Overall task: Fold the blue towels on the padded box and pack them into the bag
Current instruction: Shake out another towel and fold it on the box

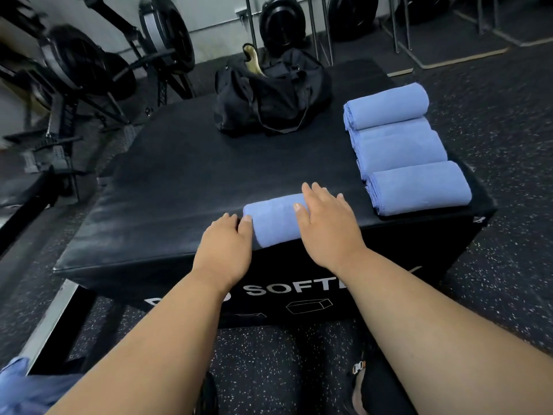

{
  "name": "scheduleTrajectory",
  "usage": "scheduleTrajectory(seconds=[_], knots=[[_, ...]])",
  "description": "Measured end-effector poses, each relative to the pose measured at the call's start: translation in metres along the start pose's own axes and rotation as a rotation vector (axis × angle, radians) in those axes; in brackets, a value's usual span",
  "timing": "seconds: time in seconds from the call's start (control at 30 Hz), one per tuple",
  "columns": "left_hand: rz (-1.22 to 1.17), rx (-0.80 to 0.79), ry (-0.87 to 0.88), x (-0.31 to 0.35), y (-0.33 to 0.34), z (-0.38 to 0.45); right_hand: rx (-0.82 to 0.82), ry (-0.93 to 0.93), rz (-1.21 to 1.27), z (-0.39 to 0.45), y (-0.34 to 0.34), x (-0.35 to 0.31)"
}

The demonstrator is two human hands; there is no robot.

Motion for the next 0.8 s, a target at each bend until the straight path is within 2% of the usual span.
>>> scheduleTrajectory(seconds=[0.07, 0.13, 0.23, 0.33, 0.57, 0.7, 0.8], knots=[[0.05, 0.094, 0.015, 0.017, -0.003, -0.011, -0.003, 0.0, 0.019, -0.001, -0.002, 0.0], [0.128, 0.05, 0.02, 0.033, 0.001, -0.018, 0.0, 0.004, 0.03, -0.001, -0.003, 0.002], [0.127, -0.022, -0.089, 0.048, 0.006, -0.015, 0.002, -0.004, 0.034, -0.004, -0.004, 0.005], [-0.14, 0.015, -0.236, 0.047, 0.004, -0.005, -0.008, -0.017, 0.073, -0.006, -0.007, 0.008], [-0.575, 0.004, -0.343, 0.045, -0.007, 0.001, -0.022, -0.054, 0.105, -0.004, -0.008, 0.015], [-0.683, -0.036, -0.449, 0.037, -0.005, -0.006, 0.005, -0.074, 0.1, -0.005, -0.006, 0.016], [-0.749, 0.018, -0.464, 0.032, 0.0, -0.011, 0.012, -0.085, 0.117, -0.005, -0.006, 0.016]])
Point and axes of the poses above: each hand's wrist, its own z-axis towards the middle knuckle, its own y-axis out of the palm, x = y × z, the point moved 2 cm from there along z, towards the middle knuckle, and after that the axes turned 6 degrees about y, right-handed, at the moved point
